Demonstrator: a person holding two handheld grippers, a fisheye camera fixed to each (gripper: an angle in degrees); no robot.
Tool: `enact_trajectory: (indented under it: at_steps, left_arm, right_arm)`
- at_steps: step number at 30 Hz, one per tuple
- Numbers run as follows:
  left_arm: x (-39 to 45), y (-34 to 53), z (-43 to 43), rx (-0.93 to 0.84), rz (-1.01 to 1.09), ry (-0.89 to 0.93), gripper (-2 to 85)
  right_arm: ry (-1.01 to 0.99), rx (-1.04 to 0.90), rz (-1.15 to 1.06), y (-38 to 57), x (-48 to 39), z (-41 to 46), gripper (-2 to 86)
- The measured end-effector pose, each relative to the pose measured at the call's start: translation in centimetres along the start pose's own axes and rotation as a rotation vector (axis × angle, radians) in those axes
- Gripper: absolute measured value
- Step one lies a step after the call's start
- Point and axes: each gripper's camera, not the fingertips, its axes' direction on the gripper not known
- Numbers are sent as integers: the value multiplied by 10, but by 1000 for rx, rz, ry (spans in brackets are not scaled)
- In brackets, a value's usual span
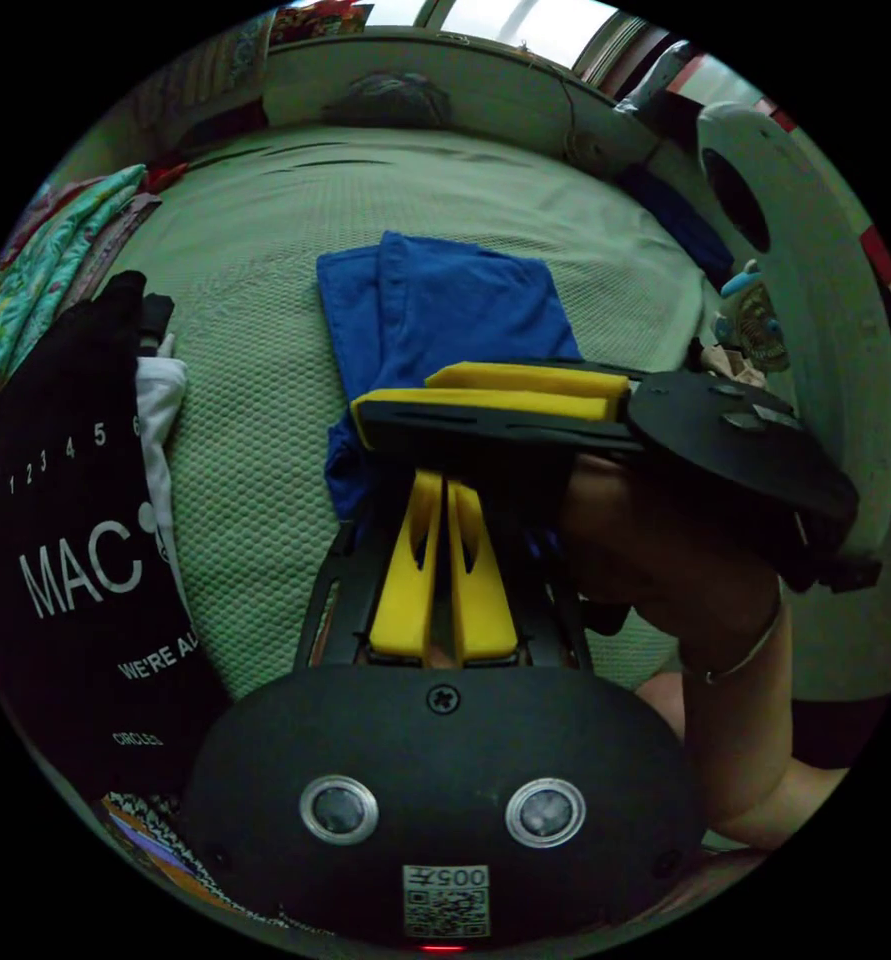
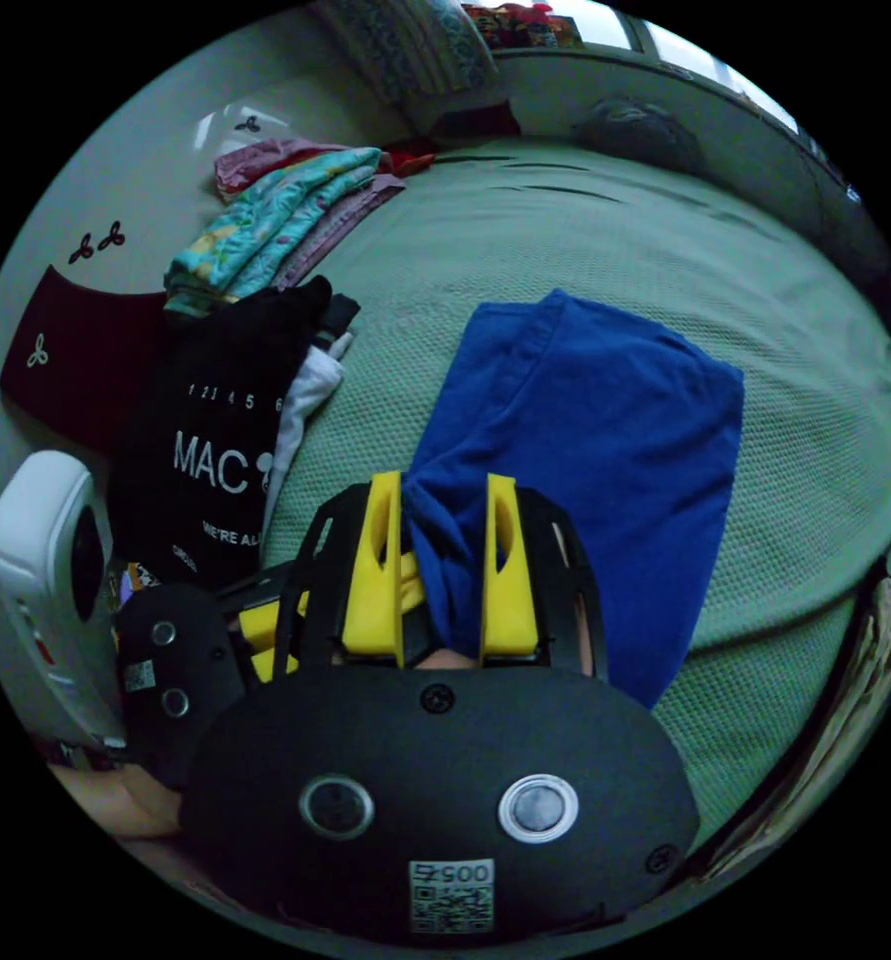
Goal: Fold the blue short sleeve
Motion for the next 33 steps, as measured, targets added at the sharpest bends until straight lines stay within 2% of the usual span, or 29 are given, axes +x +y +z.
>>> enact_trajectory:
  at_steps: [5, 10, 16, 23, 25, 30, 33]
  left_arm:
    - [14, -2, 3, 7, 29, -34, -8]
    - [26, -3, 3, 7, 49, -38, -8]
    - [39, -6, 1, -8, 82, -11, -7]
    - [44, -6, -26, 92, 67, -59, 3]
    - [41, -6, -33, 131, 13, -152, 16]
    - [32, -12, -19, 48, -47, -162, 89]
    - [35, -14, -16, 37, -63, -177, 100]
  right_arm:
    - [101, -28, -38, 3, 1, 3, 101]
    - [116, -44, -59, 8, 2, 5, 92]
    - [166, -51, -54, 16, 14, 3, 16]
    - [180, 133, 86, 37, 49, -47, -9]
    - [212, 179, 122, 46, 63, -64, -10]
    - [249, 256, 243, 75, 110, -103, -10]
    - [305, 274, 313, 94, 141, -120, -10]
